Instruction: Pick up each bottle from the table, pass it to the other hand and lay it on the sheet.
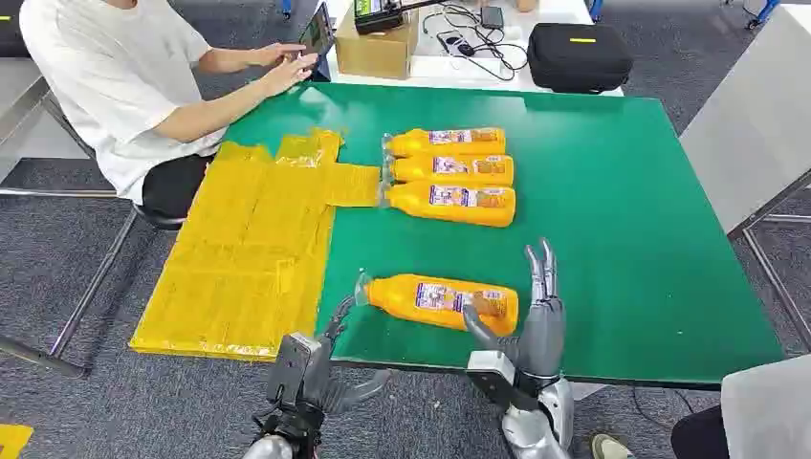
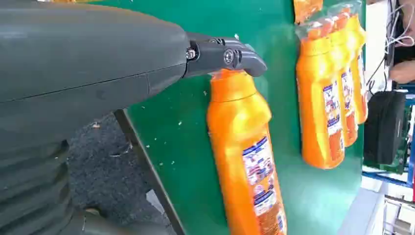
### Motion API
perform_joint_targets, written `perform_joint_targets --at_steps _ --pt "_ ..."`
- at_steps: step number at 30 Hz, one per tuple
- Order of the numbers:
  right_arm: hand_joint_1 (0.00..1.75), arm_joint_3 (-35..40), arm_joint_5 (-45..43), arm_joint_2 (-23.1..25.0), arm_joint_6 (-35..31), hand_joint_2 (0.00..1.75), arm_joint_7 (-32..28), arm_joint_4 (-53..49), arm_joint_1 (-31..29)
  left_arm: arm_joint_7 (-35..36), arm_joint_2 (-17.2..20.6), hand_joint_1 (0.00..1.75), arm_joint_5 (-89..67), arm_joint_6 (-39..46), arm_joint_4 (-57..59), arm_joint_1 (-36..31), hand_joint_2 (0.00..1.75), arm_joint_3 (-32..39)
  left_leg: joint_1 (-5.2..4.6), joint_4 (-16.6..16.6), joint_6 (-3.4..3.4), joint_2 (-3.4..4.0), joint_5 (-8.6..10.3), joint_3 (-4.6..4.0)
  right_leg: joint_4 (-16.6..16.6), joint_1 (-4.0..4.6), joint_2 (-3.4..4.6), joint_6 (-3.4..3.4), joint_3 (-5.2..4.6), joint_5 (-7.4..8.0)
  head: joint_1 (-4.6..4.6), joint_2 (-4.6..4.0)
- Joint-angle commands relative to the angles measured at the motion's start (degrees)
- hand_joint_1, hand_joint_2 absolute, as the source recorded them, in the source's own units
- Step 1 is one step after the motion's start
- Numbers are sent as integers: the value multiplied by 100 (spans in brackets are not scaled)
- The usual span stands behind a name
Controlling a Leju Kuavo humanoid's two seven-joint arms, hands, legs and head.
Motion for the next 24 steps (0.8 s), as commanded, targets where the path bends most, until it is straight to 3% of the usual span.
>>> perform_joint_targets --at_steps 1,8,16,20,24 --pt "0 380 -131 -209 -16 175 29 -335 84 -161 -38 0 -37 184 315 -217 175 -116 2 -5 -4 -4 -6 25 -5 4 -11 -10 28 -8 0 0" --pt "0 608 -928 -239 52 175 -63 -529 143 -291 -34 0 -51 324 266 -201 175 -141 3 -4 -4 0 -9 27 -4 5 -7 -11 29 -10 0 0" --pt "0 783 -892 -256 103 175 -33 -220 12 -1060 -210 0 260 660 -244 -82 175 129 2 -2 -4 0 -7 23 -2 4 -7 -9 25 -7 0 0" --pt "0 986 213 -460 120 175 886 849 -310 -1137 -125 0 431 629 -474 24 175 159 5 -7 -4 15 -6 26 -11 7 9 -9 26 0 0 0" --pt "0 790 436 -446 -16 175 723 1432 -470 -1137 -113 0 436 648 -411 58 175 170 6 -15 -5 12 -6 42 -19 8 4 -11 45 -2 0 0"
